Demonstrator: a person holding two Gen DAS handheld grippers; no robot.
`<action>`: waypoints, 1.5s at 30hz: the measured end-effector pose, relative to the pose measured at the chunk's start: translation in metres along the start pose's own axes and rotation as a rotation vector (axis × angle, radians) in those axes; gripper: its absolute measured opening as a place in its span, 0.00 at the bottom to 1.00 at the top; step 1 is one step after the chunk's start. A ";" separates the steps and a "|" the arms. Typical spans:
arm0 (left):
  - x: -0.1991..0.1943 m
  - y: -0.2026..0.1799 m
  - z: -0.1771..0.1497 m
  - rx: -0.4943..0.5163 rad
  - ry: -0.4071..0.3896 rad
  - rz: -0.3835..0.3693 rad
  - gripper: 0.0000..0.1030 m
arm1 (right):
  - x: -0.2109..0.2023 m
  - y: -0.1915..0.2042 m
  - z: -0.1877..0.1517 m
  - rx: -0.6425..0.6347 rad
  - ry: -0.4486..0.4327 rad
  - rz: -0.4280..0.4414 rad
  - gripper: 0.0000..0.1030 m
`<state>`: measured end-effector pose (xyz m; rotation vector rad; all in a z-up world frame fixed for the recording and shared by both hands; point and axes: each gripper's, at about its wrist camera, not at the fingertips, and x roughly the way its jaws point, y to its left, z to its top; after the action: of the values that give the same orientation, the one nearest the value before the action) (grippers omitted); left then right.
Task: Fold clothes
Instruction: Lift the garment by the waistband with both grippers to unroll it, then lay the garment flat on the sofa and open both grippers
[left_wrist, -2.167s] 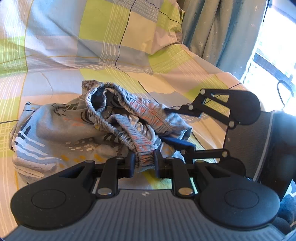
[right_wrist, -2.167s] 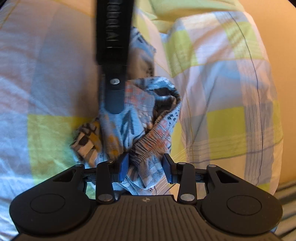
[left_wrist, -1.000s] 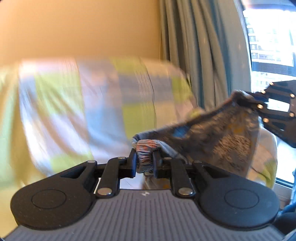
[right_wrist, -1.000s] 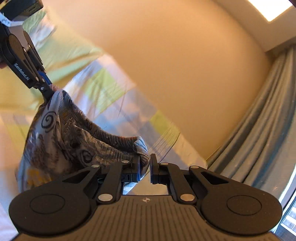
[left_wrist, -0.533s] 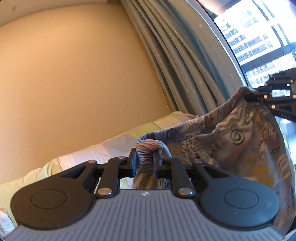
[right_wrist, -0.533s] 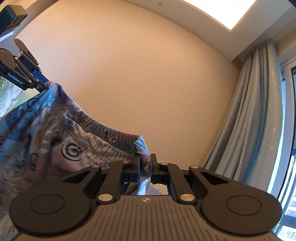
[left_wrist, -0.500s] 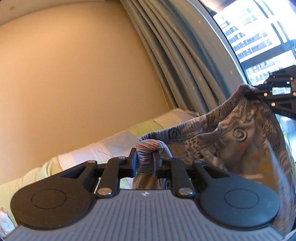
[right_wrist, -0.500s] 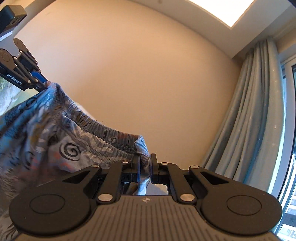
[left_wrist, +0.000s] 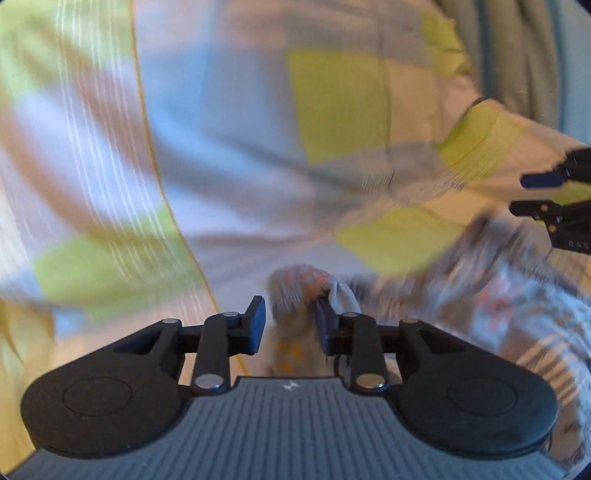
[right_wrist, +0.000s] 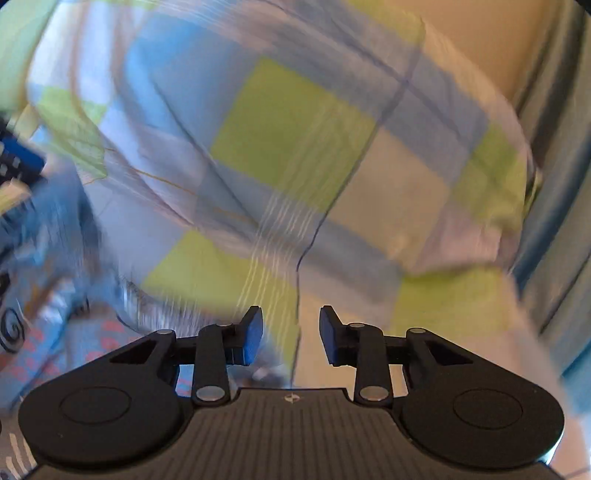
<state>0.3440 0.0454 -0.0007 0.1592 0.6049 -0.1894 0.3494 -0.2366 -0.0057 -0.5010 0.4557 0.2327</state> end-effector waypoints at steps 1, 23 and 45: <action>0.005 0.002 -0.008 -0.015 0.008 0.000 0.25 | 0.009 -0.003 -0.008 0.044 0.024 0.017 0.32; -0.135 0.051 -0.131 -0.011 0.269 -0.154 0.33 | -0.155 -0.055 -0.154 0.392 0.301 0.211 0.48; -0.161 0.067 -0.117 -0.028 0.219 0.009 0.10 | -0.177 -0.088 -0.185 0.527 0.258 0.063 0.14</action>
<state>0.1653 0.1555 0.0031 0.1564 0.8243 -0.1555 0.1565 -0.4243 -0.0304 0.0022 0.7582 0.1007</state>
